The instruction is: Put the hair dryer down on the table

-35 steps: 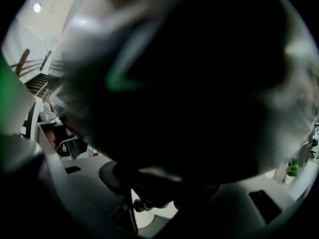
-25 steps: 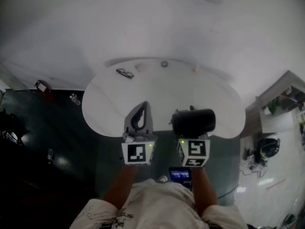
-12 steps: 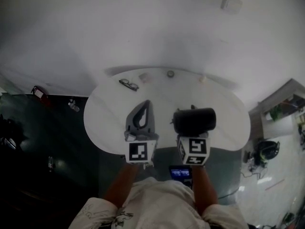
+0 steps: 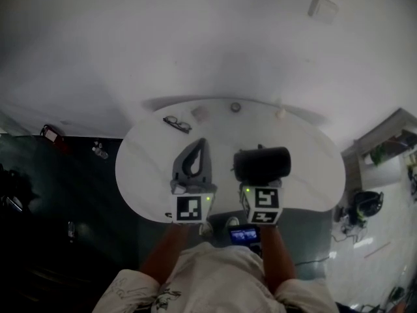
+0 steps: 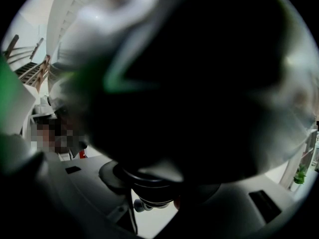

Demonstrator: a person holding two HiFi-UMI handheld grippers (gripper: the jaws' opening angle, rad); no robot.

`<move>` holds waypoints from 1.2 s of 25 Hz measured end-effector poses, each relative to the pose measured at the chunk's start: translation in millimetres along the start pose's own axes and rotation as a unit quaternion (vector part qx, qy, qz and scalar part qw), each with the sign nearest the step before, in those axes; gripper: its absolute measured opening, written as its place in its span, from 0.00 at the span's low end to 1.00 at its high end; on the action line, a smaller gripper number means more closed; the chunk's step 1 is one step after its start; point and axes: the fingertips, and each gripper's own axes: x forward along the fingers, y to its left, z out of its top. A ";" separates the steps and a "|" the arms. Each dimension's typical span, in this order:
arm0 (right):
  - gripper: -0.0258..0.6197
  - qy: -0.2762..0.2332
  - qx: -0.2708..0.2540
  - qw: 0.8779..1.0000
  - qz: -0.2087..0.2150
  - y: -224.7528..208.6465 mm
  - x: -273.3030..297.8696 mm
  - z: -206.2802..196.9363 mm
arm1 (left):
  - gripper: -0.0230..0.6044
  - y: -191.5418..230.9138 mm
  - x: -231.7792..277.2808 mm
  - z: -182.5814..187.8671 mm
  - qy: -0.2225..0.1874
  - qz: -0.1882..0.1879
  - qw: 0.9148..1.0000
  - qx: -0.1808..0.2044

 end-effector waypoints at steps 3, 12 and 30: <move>0.38 0.007 0.002 1.000 0.004 -2.7 10.9 -3.3 | 0.03 3.4 5.8 -3.3 0.004 0.005 1.000 0.002; 0.39 0.087 -0.010 0.996 0.037 -8.5 43.2 -46.7 | 0.03 0.2 16.7 -15.9 0.017 0.022 1.000 -0.001; 0.38 0.291 -0.006 0.952 0.093 1.2 92.5 -197.0 | 0.03 1.9 21.6 -58.1 0.067 0.041 0.997 0.004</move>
